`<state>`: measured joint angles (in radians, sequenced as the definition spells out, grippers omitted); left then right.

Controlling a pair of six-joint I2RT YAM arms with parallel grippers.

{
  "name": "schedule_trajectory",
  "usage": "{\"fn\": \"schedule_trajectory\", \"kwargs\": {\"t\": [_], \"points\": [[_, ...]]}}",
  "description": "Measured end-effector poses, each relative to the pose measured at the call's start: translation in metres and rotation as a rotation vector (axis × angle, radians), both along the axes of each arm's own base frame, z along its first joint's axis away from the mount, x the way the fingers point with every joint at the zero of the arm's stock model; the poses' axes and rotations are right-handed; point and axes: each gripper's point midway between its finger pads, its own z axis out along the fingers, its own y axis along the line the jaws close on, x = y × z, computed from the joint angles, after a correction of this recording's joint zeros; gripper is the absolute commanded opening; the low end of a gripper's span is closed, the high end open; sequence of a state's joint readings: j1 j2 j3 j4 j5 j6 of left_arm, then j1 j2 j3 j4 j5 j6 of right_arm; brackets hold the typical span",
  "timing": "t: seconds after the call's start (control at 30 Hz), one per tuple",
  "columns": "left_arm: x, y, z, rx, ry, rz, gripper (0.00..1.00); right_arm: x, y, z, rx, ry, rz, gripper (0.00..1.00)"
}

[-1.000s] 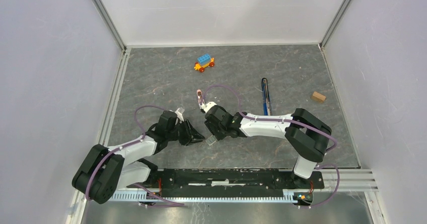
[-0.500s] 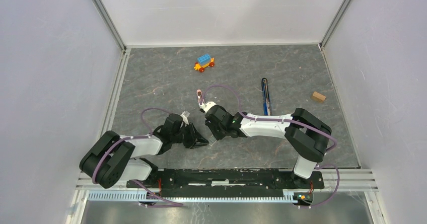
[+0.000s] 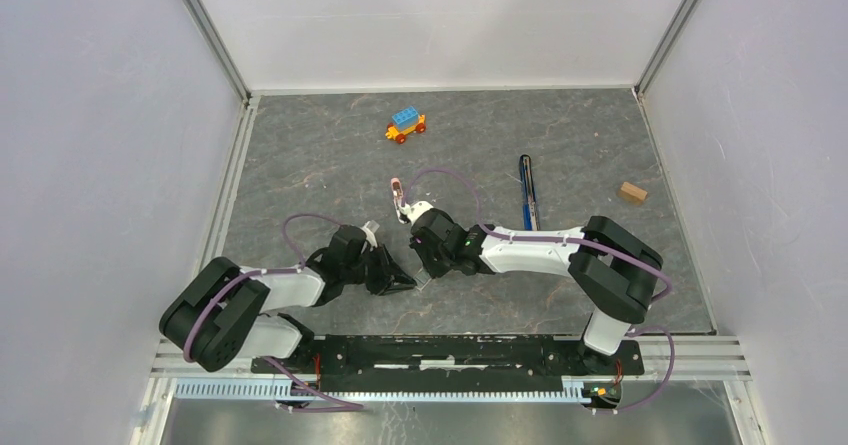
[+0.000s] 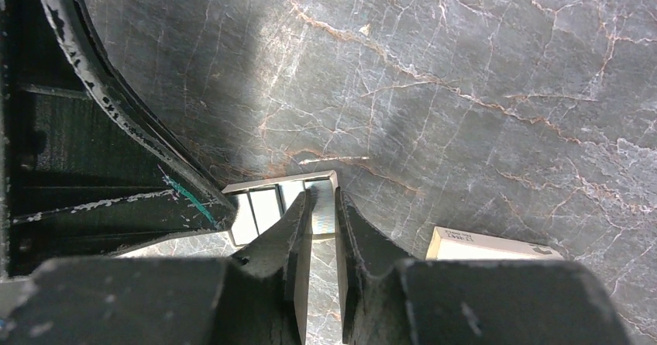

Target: Load the staples into the stapler

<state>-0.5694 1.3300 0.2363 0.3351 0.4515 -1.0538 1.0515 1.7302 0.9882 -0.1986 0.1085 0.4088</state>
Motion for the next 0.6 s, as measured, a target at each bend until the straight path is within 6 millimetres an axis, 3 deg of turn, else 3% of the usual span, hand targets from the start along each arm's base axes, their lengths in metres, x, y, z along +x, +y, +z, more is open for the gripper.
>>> {"fn": "schedule_trajectory", "kwargs": {"t": [0.23, 0.43, 0.6], "points": [[0.003, 0.004, 0.001, 0.032, -0.019, 0.011, 0.2, -0.001, -0.001, 0.0, -0.001, 0.004, -0.005, 0.25], [0.007, 0.01, 0.003, 0.071, -0.059, 0.021, 0.21, -0.002, -0.006, -0.001, -0.022, 0.011, -0.013, 0.35], [0.01, 0.012, 0.004, 0.089, -0.078, 0.028, 0.22, -0.003, -0.012, 0.004, -0.041, 0.006, -0.02, 0.35]]}}
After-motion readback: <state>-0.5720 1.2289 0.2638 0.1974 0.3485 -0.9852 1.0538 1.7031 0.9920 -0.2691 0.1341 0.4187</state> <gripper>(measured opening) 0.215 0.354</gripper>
